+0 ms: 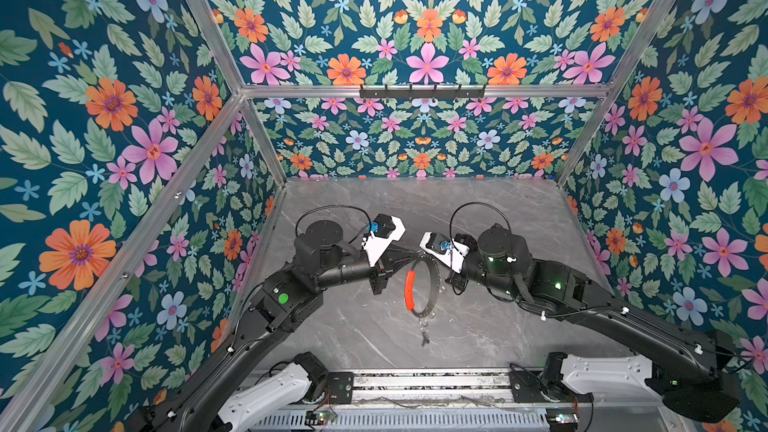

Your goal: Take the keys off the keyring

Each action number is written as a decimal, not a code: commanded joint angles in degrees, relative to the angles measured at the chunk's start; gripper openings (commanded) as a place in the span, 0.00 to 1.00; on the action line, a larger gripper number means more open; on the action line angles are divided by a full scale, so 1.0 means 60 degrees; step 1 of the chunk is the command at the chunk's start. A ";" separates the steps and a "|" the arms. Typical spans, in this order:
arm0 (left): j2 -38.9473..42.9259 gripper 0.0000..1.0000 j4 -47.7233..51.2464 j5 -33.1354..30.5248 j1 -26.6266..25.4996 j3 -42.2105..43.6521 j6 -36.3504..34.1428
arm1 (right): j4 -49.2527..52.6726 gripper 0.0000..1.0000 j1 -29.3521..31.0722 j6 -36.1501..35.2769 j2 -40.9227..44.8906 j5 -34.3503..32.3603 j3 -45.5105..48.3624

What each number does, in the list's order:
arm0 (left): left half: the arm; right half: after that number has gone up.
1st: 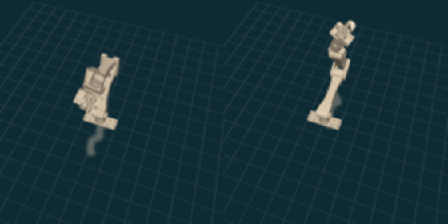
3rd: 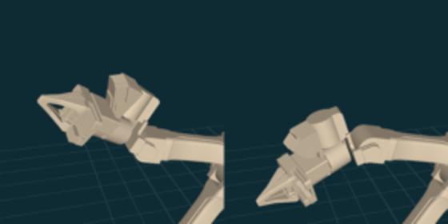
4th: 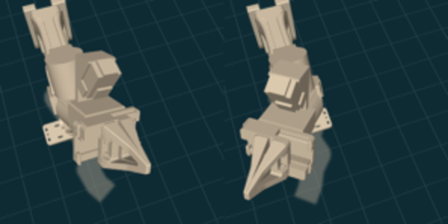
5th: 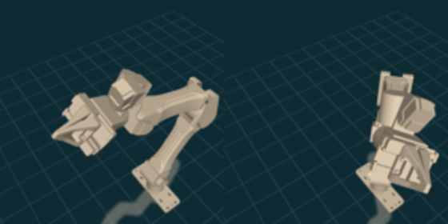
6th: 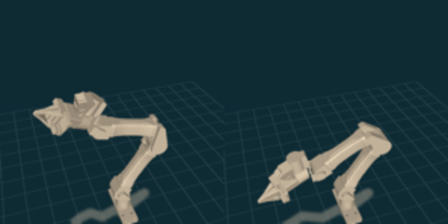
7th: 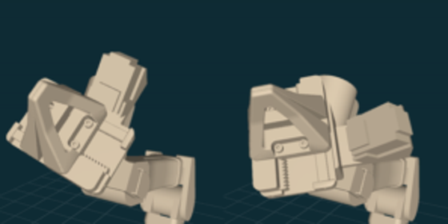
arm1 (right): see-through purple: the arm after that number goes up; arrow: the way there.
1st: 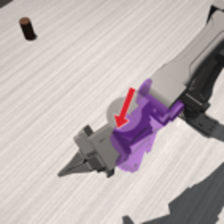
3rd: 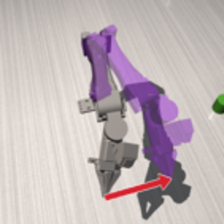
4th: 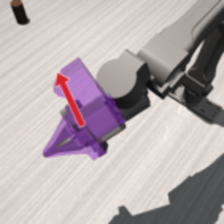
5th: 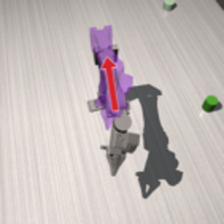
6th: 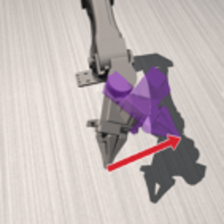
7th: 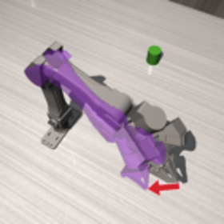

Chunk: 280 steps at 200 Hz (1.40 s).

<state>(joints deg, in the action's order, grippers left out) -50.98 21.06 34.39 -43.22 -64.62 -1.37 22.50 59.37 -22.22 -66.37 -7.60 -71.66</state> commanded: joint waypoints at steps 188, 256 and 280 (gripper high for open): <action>0.1624 0.00 -0.2891 0.0045 -0.0001 0.1942 0.0638 | -0.0813 0.00 0.0846 -0.0356 0.0825 0.0131 0.0888; 0.2081 0.00 -0.5611 0.0918 0.0008 0.3423 0.0741 | -0.0936 0.00 0.0870 0.0101 0.1085 0.0840 0.1216; 0.2103 0.00 -0.6373 0.1162 -0.0003 0.3833 0.0686 | -0.0980 0.00 0.0903 0.0194 0.1186 0.0899 0.1314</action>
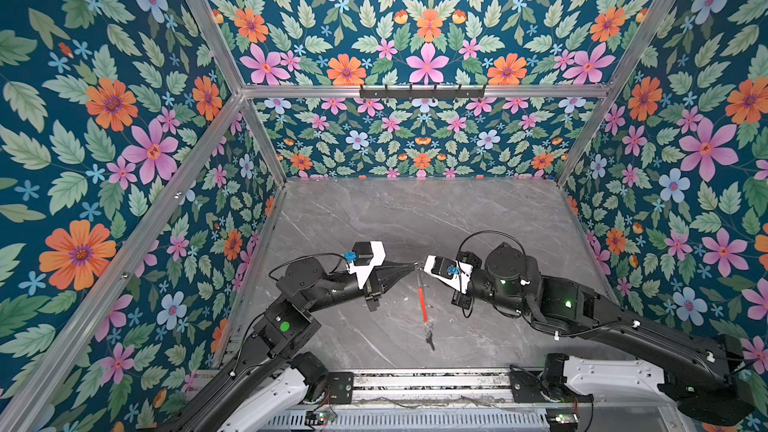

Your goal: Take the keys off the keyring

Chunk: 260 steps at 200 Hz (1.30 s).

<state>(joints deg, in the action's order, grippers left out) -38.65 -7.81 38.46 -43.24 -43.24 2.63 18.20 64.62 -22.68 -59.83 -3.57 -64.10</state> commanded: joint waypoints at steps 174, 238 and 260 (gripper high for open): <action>-0.0707 0.00 -0.7694 0.1876 0.0001 0.2254 0.2205 | -0.0824 0.00 0.0500 0.0953 0.1318 0.0585 0.1098; -0.1302 0.00 -0.9009 0.2102 0.0012 0.2285 0.2898 | -0.0958 0.00 0.0802 0.0908 0.1431 0.0564 0.1330; -0.1383 0.00 -0.9076 0.2102 0.0017 0.2291 0.2930 | -0.1035 0.00 0.0883 0.0923 0.1476 0.0596 0.1382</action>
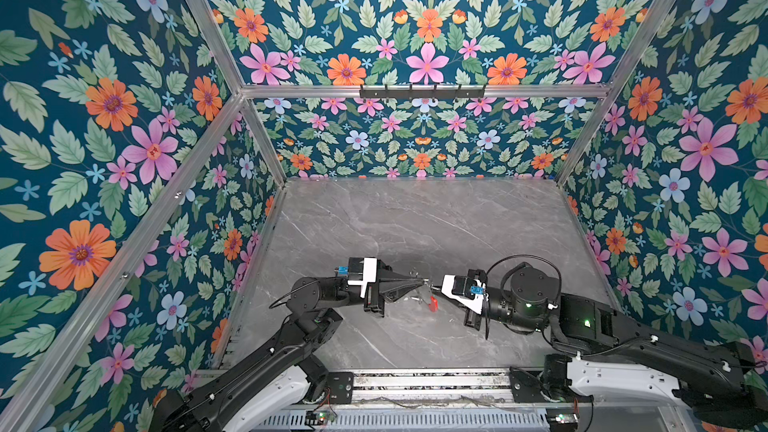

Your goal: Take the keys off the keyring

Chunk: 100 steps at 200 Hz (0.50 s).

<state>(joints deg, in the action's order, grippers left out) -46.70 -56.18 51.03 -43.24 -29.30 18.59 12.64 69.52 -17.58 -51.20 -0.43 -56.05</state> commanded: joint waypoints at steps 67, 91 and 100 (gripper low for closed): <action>-0.0135 0.00 -0.0940 -0.0235 0.0025 -0.0039 0.0272 | -0.0273 0.00 0.0495 -0.0145 0.0165 -0.0293 0.0175; -0.0074 0.00 -0.0659 -0.0370 0.0017 -0.0039 0.0125 | -0.0338 0.00 0.0576 -0.0173 0.0184 -0.0334 0.0217; -0.0066 0.00 -0.0616 -0.0404 0.0026 -0.0024 0.0108 | -0.0355 0.00 0.0630 -0.0214 0.0176 -0.0414 0.0224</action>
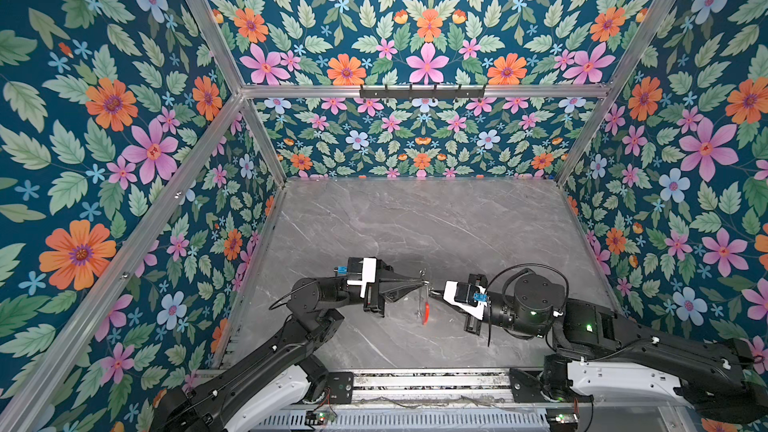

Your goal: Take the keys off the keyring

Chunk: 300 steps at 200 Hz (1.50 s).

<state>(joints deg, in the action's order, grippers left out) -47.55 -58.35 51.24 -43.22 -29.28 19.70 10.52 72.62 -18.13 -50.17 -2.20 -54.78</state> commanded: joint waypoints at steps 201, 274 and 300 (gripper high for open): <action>0.0630 0.00 0.1584 -0.1769 0.0026 -0.0235 -0.1130 | -0.0373 0.00 0.0643 -0.0377 0.0031 -0.0151 -0.0079; 0.0745 0.00 0.1560 -0.2100 0.0019 -0.0174 -0.1183 | -0.0724 0.00 0.0676 -0.0055 -0.0017 0.0197 0.0177; 0.0776 0.00 0.1574 -0.2164 0.0014 -0.0149 -0.1207 | -0.0967 0.00 0.0784 -0.0025 -0.0001 0.0161 0.0324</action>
<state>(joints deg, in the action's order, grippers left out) -43.11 -47.86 45.17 -43.33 -30.17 13.08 5.26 76.58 -18.41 -50.19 -6.04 -53.39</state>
